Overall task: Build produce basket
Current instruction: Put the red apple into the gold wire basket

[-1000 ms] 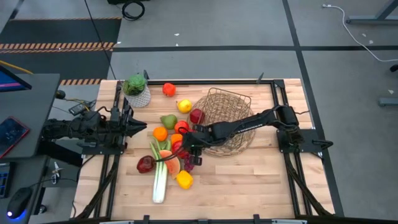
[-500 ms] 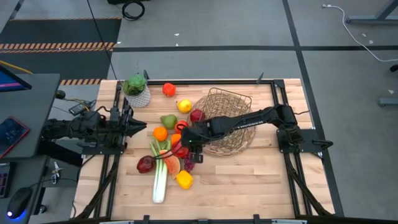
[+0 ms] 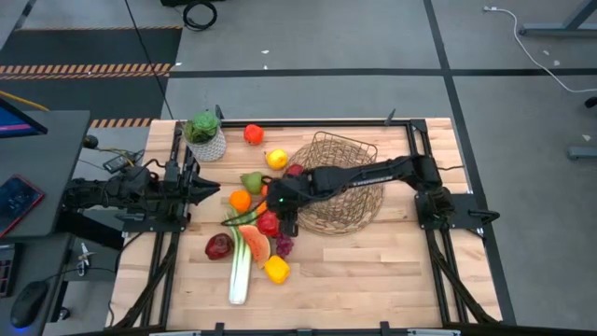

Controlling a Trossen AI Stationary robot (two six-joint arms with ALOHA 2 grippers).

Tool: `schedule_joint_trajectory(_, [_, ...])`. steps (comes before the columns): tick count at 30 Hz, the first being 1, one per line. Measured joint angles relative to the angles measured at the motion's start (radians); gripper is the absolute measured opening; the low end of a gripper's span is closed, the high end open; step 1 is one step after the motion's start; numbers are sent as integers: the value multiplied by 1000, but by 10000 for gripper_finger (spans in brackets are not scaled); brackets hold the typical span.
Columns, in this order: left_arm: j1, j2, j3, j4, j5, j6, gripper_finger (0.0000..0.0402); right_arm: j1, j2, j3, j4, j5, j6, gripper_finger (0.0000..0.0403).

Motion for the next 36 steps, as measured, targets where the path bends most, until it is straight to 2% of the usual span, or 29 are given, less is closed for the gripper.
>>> schedule_joint_trajectory(7, [0, 0, 0, -6, -2, 0, 52, 49, 45, 4, -28, 37, 44, 122])
schedule_joint_trajectory(11, [0, 7, 1, -2, -1, 0, 52, 57, 44, 1, -34, 93, 57, 122])
schedule_joint_trajectory(27, [0, 12, 1, -8, -1, -2, 52, 63, 92, -1, -33, 104, 20, 121])
schedule_joint_trajectory(36, [0, 12, 0, -8, -1, -2, 52, 63, 92, -1, -27, 104, 12, 93])
